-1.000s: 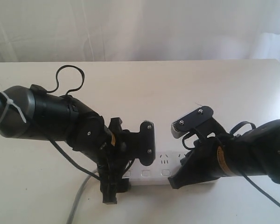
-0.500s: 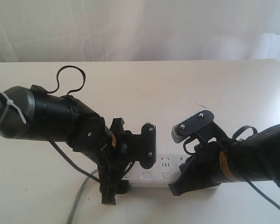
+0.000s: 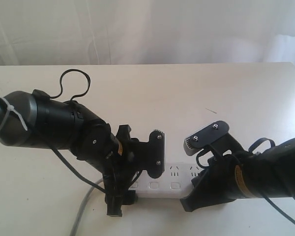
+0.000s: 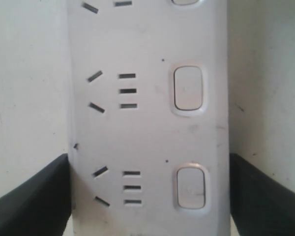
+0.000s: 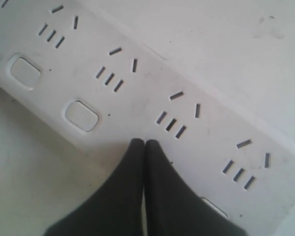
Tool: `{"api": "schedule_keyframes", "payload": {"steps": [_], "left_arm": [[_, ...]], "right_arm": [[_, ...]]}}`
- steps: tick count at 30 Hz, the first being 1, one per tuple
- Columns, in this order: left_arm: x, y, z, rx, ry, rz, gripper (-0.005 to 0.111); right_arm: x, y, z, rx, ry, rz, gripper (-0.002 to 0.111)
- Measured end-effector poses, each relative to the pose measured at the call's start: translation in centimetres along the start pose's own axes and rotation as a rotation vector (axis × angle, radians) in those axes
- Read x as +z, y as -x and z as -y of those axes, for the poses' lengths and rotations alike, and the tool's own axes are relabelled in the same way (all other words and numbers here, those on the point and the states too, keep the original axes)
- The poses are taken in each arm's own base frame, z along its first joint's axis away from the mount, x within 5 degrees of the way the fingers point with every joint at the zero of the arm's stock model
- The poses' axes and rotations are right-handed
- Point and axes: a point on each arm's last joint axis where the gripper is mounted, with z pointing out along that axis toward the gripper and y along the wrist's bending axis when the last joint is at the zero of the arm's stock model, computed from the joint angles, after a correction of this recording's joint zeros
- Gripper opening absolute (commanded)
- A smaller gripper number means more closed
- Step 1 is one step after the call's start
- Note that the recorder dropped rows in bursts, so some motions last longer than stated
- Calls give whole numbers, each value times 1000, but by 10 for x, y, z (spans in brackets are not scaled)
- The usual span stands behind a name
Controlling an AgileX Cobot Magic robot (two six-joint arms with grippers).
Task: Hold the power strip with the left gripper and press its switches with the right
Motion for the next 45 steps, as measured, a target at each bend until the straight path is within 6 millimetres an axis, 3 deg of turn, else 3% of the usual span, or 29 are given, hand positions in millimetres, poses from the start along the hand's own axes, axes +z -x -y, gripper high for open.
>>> {"api": "schedule_keyframes", "payload": {"steps": [8,17,28,45], "left_arm": [[0,0,0,0,0,0,0],[0,0,0,-4,0,1,0],[0,0,0,-6,-2,0,0],[0,0,0,-8,-2,0,0]], "right_arm": [[-10,3,-3,-9,15,38,0],[-54,19,-4,4,-21,235,0],[-45,-18,6,54,-138,136,0],[-41,-21,10,55,-177,118,0]]}}
